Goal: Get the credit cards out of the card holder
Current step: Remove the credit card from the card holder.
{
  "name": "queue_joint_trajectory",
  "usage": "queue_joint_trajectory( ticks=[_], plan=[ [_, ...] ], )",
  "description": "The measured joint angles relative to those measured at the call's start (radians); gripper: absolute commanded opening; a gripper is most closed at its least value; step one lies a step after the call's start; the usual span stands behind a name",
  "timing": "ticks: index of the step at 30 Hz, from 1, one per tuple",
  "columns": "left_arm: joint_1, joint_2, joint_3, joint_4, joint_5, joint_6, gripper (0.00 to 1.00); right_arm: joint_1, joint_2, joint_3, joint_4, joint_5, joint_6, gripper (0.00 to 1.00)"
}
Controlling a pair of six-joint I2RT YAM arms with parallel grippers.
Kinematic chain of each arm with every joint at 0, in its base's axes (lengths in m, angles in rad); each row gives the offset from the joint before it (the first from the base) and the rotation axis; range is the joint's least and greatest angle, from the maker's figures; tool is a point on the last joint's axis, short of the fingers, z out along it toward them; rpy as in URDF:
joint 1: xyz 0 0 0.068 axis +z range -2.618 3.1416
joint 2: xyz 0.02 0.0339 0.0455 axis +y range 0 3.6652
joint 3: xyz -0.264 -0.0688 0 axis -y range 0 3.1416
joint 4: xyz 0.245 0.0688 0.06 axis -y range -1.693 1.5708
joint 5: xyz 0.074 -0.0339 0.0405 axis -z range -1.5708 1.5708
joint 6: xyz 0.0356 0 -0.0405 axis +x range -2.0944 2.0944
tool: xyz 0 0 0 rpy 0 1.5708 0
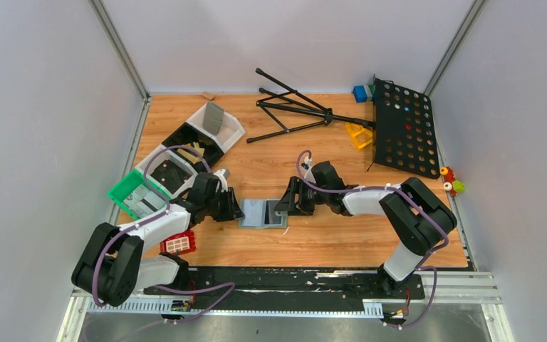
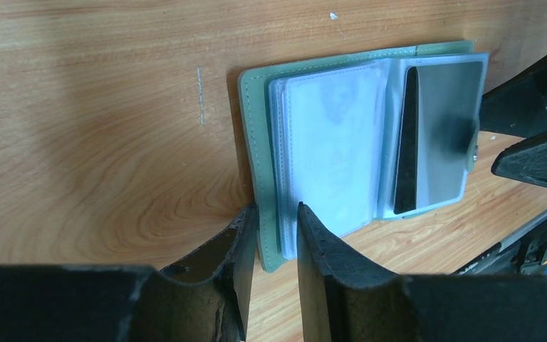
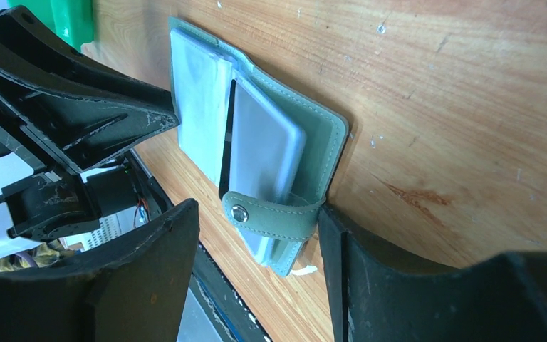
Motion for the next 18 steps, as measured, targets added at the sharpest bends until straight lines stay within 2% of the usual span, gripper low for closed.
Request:
queue_joint_trajectory(
  ticks=[10,16,18],
  plan=[
    [-0.019,0.009,0.0,0.019,0.0,-0.006,0.34,-0.001,0.018,-0.016,0.052,-0.045,0.038,0.63],
    [-0.032,0.011,0.0,0.021,0.005,-0.009,0.34,0.001,0.037,-0.019,0.074,-0.071,0.06,0.55],
    [-0.037,0.012,0.0,0.021,0.007,-0.01,0.34,0.001,0.043,-0.019,0.078,-0.079,0.062,0.47]
  ],
)
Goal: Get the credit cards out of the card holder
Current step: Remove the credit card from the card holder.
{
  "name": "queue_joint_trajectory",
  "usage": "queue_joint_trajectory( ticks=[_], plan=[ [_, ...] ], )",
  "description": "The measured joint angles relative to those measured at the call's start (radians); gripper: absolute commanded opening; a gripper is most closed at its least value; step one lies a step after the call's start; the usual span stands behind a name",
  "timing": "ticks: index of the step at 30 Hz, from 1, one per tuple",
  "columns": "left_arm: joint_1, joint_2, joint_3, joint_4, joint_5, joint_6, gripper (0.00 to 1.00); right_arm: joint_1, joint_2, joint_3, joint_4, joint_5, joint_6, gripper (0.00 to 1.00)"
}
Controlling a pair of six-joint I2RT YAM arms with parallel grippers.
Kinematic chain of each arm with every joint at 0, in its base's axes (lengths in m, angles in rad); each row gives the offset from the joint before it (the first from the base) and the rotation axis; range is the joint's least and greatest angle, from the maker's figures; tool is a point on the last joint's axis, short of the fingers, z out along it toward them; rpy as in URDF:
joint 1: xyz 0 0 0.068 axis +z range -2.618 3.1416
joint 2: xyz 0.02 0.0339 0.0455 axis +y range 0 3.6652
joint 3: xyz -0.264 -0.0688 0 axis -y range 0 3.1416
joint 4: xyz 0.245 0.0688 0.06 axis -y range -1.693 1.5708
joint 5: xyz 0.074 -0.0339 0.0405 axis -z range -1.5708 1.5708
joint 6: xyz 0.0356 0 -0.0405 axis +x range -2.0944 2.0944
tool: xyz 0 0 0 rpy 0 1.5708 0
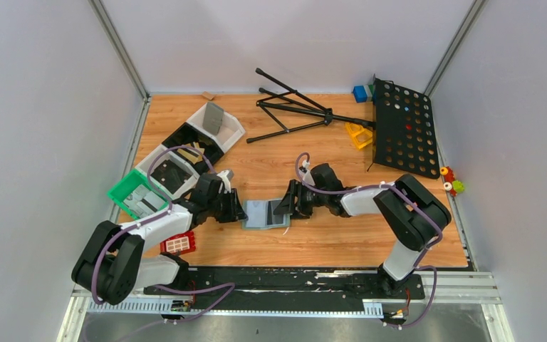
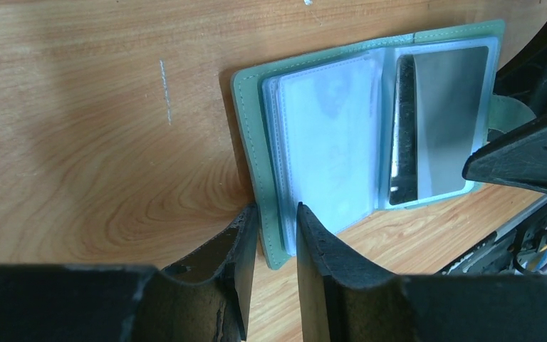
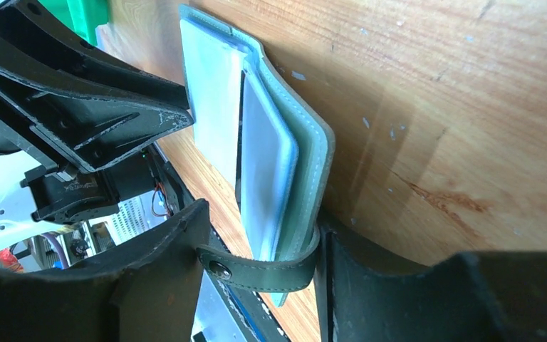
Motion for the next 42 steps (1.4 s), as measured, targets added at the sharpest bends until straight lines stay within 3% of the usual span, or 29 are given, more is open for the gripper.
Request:
queue_joint_trajectory(
  ticks=[5,12,20,26,33,42],
  plan=[
    [-0.003,-0.002,0.0,-0.004,0.001,-0.003,0.34,0.0,0.018,0.0,0.0,-0.005,0.005,0.33],
    [-0.004,-0.018,0.0,-0.028,0.001,-0.003,0.39,0.0,0.019,0.0,0.01,-0.019,0.02,0.0],
    [-0.006,-0.194,-0.002,-0.146,0.013,-0.004,0.5,-0.021,0.019,-0.045,0.119,-0.079,0.023,0.0],
    [-0.007,-0.378,-0.002,-0.158,0.094,-0.04,0.38,-0.044,-0.001,-0.095,0.223,-0.135,0.054,0.0],
    [-0.04,-0.315,-0.002,-0.014,0.267,-0.122,0.37,-0.045,-0.064,-0.112,0.377,-0.197,0.118,0.0],
    [-0.047,-0.278,-0.014,0.166,0.375,-0.225,0.36,-0.045,-0.113,-0.114,0.451,-0.25,0.166,0.0]
  ],
)
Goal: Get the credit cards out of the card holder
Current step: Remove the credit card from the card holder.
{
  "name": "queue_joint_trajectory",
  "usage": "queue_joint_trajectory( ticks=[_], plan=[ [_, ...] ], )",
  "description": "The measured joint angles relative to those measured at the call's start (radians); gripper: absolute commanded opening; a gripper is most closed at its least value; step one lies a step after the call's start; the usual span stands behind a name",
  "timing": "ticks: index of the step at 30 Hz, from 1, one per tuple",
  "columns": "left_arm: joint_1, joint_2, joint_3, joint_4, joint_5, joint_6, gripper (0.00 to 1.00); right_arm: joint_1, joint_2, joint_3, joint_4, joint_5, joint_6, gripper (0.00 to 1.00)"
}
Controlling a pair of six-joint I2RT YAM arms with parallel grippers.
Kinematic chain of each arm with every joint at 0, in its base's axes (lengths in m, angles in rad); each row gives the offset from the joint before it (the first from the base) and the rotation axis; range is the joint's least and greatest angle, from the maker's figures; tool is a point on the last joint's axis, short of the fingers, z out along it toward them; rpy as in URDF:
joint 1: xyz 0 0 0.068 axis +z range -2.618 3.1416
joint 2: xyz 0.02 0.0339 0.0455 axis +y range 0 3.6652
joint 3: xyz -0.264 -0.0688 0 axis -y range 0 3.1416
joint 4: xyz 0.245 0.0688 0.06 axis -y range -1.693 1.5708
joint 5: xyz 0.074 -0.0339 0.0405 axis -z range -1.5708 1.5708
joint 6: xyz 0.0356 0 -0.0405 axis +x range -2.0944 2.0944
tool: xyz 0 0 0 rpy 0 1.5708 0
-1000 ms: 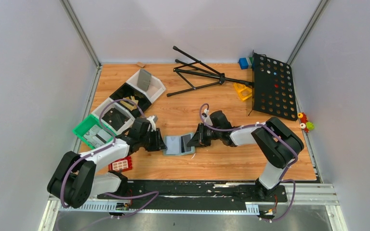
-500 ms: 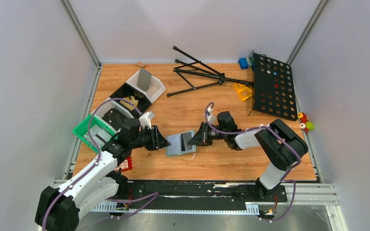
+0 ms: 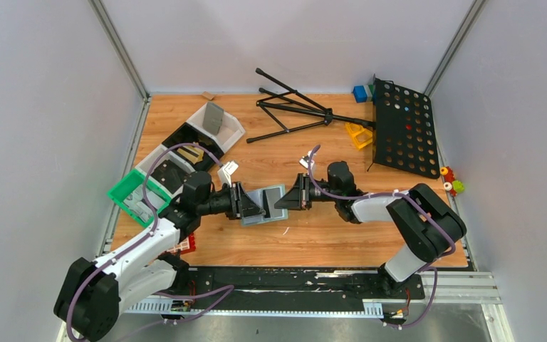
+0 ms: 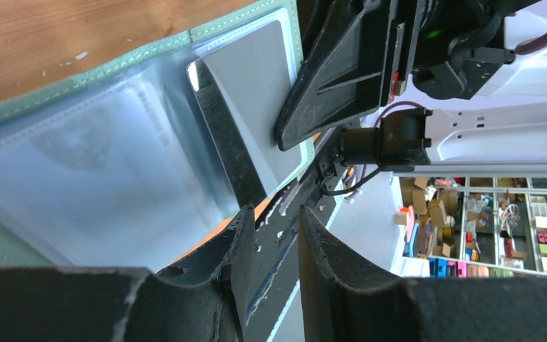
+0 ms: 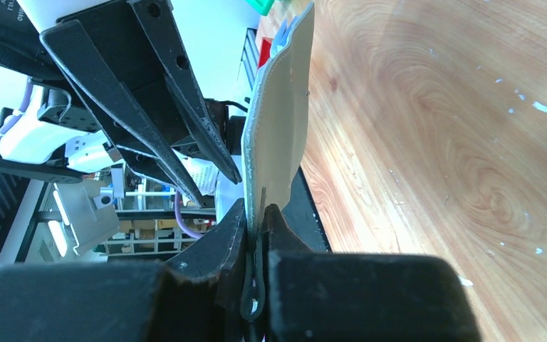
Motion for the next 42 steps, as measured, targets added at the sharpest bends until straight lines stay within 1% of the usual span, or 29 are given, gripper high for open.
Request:
queue_joint_trajectory(
  ticks=[3,13,16,18,19,21,22,23,25,27,28,32,36,42],
  plan=[
    [0.0,0.003,0.0,0.028,0.012,-0.016,0.36,0.0,-0.003,-0.001,0.024,-0.015,0.018,0.0],
    [-0.001,0.027,-0.001,0.037,0.025,-0.04,0.37,0.0,-0.004,-0.015,0.115,-0.049,0.081,0.0],
    [-0.004,0.036,-0.01,0.087,0.044,-0.067,0.35,0.0,-0.004,-0.015,0.139,-0.058,0.095,0.0],
    [-0.005,0.046,-0.018,0.129,0.061,-0.089,0.29,0.001,-0.004,-0.018,0.163,-0.064,0.11,0.0],
    [-0.006,0.051,-0.021,0.146,0.068,-0.101,0.24,0.001,-0.004,-0.021,0.176,-0.066,0.117,0.0],
    [-0.009,0.056,-0.025,0.169,0.078,-0.116,0.11,0.001,-0.004,-0.027,0.197,-0.069,0.129,0.01],
    [-0.009,0.056,-0.028,0.177,0.082,-0.119,0.03,0.001,-0.004,-0.03,0.203,-0.073,0.134,0.02],
    [-0.009,0.055,-0.032,0.182,0.084,-0.126,0.0,0.0,-0.004,-0.032,0.212,-0.076,0.138,0.04],
    [-0.009,0.054,-0.036,0.189,0.088,-0.136,0.0,0.0,-0.004,-0.034,0.218,-0.077,0.141,0.1],
    [-0.009,0.047,-0.036,0.191,0.091,-0.137,0.0,-0.002,-0.004,-0.037,0.224,-0.078,0.144,0.12],
    [-0.01,0.043,-0.036,0.189,0.091,-0.134,0.0,-0.002,-0.004,-0.039,0.228,-0.079,0.146,0.1],
    [-0.011,0.031,-0.031,0.149,0.086,-0.118,0.0,-0.008,-0.004,-0.047,0.233,-0.08,0.154,0.09],
    [-0.011,0.017,-0.029,0.125,0.074,-0.11,0.0,-0.012,-0.004,-0.056,0.238,-0.09,0.161,0.05],
    [0.01,0.001,-0.029,0.098,0.068,-0.105,0.0,-0.048,-0.005,-0.077,0.247,-0.103,0.165,0.06]
  ],
)
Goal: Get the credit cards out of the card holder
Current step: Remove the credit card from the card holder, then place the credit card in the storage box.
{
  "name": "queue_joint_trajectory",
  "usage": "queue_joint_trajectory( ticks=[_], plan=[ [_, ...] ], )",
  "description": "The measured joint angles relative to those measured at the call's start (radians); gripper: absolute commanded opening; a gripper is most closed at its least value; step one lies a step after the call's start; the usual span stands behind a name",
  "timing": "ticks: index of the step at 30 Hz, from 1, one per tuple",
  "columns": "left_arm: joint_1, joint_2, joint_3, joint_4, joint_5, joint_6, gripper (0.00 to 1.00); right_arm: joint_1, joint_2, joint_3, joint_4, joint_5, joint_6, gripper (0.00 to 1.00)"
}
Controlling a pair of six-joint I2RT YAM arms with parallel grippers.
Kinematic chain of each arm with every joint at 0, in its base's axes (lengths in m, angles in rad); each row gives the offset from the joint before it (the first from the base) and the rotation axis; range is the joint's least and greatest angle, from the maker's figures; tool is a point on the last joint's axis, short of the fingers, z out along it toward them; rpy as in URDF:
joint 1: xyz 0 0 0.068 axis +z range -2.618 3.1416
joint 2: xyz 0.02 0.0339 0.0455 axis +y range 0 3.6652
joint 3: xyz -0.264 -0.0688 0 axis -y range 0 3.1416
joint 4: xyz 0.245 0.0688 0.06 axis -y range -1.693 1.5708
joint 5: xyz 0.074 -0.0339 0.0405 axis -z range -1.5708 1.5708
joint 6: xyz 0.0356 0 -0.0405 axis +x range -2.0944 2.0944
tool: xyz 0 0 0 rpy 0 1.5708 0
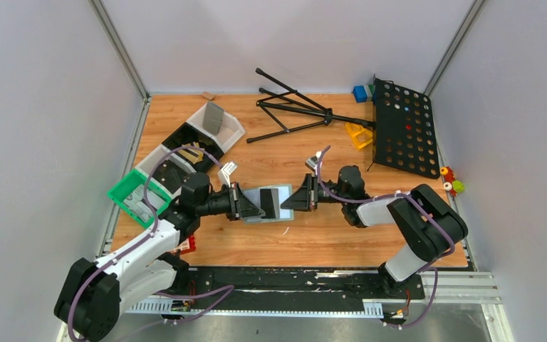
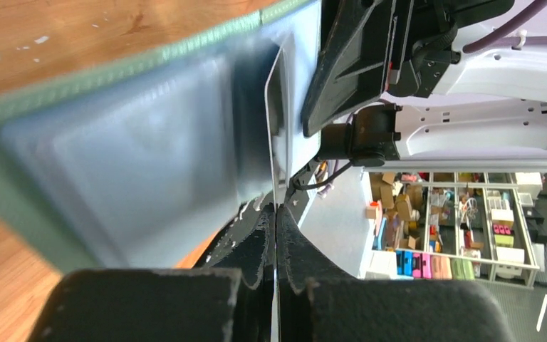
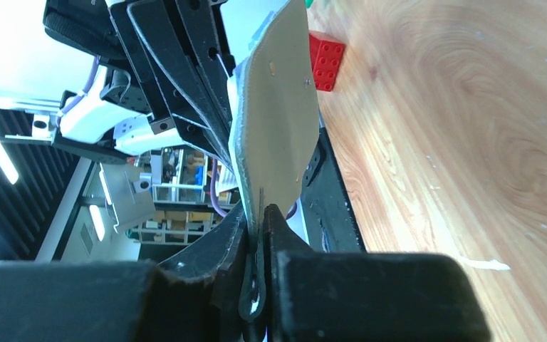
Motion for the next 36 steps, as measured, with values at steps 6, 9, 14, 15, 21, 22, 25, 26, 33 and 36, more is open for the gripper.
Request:
queue_joint_trajectory(
  ticks=[6,9,14,15,21,22,25,26,33,36],
  plan=[
    [0.035,-0.011,0.0,-0.042,-0.009,0.006,0.0,-0.059,0.0,-0.022,-0.003,-0.003,0.0,0.06],
    [0.059,-0.021,0.001,-0.093,-0.026,0.029,0.0,-0.082,0.0,-0.022,-0.008,-0.005,-0.003,0.06],
    [0.122,-0.037,0.062,-0.319,-0.141,0.13,0.0,-0.122,0.004,-0.022,-0.04,-0.006,-0.041,0.05],
    [0.13,-0.039,0.084,-0.367,-0.177,0.15,0.0,-0.127,0.004,-0.022,-0.054,-0.005,-0.055,0.05],
    [0.147,-0.042,0.239,-0.587,-0.455,0.226,0.0,-0.14,0.005,-0.01,-0.249,0.009,-0.209,0.05],
    [0.151,-0.04,0.265,-0.613,-0.504,0.232,0.0,-0.14,0.003,-0.003,-0.292,0.015,-0.241,0.05],
    [0.178,-0.016,0.333,-0.669,-0.649,0.24,0.0,-0.145,-0.018,0.023,-0.441,0.038,-0.344,0.04],
    [0.189,-0.006,0.347,-0.679,-0.684,0.24,0.0,-0.149,-0.029,0.029,-0.475,0.044,-0.371,0.04],
    [0.328,0.086,0.407,-0.696,-0.872,0.255,0.0,-0.167,-0.091,0.072,-0.678,0.089,-0.541,0.03],
    [0.405,0.117,0.407,-0.675,-0.874,0.262,0.0,-0.172,-0.093,0.076,-0.711,0.096,-0.576,0.03]
  ],
)
